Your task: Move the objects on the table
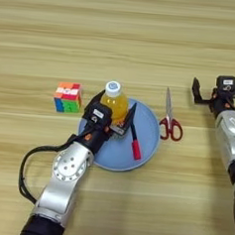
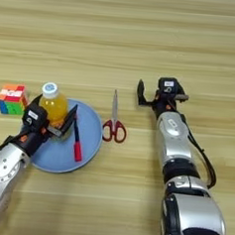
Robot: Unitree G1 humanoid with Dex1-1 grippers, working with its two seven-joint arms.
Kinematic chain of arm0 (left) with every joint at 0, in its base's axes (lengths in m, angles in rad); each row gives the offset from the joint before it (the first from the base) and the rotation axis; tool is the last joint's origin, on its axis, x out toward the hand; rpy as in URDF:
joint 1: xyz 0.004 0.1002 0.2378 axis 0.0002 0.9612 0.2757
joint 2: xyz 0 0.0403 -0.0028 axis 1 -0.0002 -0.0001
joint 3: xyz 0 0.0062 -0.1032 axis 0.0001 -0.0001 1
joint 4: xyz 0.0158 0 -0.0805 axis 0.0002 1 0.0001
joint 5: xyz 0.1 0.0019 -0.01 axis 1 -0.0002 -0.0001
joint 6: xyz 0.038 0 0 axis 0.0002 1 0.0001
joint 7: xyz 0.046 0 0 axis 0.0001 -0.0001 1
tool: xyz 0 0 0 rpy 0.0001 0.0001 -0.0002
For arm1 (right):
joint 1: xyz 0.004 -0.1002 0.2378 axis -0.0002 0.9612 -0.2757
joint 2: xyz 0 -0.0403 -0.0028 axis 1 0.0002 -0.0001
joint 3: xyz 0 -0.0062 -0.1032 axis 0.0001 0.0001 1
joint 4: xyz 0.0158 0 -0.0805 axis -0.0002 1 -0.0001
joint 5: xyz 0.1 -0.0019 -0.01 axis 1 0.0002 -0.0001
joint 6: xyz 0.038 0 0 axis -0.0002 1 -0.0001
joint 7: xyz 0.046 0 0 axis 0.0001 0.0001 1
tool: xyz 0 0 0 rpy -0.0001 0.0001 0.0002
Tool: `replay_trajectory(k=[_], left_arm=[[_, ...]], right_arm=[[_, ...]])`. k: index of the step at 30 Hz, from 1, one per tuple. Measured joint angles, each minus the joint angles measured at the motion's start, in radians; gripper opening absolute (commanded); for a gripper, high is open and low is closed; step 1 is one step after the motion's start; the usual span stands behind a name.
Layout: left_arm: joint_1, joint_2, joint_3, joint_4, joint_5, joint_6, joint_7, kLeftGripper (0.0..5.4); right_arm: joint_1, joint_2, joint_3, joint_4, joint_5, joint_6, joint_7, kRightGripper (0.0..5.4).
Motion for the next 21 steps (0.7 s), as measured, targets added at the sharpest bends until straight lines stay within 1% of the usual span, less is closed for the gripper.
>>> replay_trajectory(k=[3,5,11,15,19,21], left_arm=[[-0.004,-0.003,0.011,0.01,-0.002,-0.003,0.001,3.53],[-0.008,-0.006,0.02,0.016,-0.005,-0.007,0.001,3.4],[-0.018,-0.005,0.046,0.026,-0.02,-0.017,0.002,3.36],[-0.038,-0.003,0.069,0.026,-0.031,-0.028,0.005,3.36],[-0.069,0.004,0.11,0.013,-0.037,-0.03,0.017,3.36],[-0.072,0.008,0.128,-0.012,-0.039,-0.03,0.022,3.36]], right_arm=[[0.0,0.0,0.0,0.0,0.0,0.0,0.0,5.4],[0.0,0.0,0.0,0.0,0.0,0.0,0.0,5.4],[-0.001,0.001,0.0,0.01,0.0,0.0,0.0,5.4],[-0.002,0.001,0.0,0.018,-0.001,-0.001,0.0,5.4],[-0.002,0.001,0.0,0.02,-0.001,-0.006,0.0,5.4],[-0.002,0.0,0.0,0.02,-0.001,-0.008,0.001,5.4]])
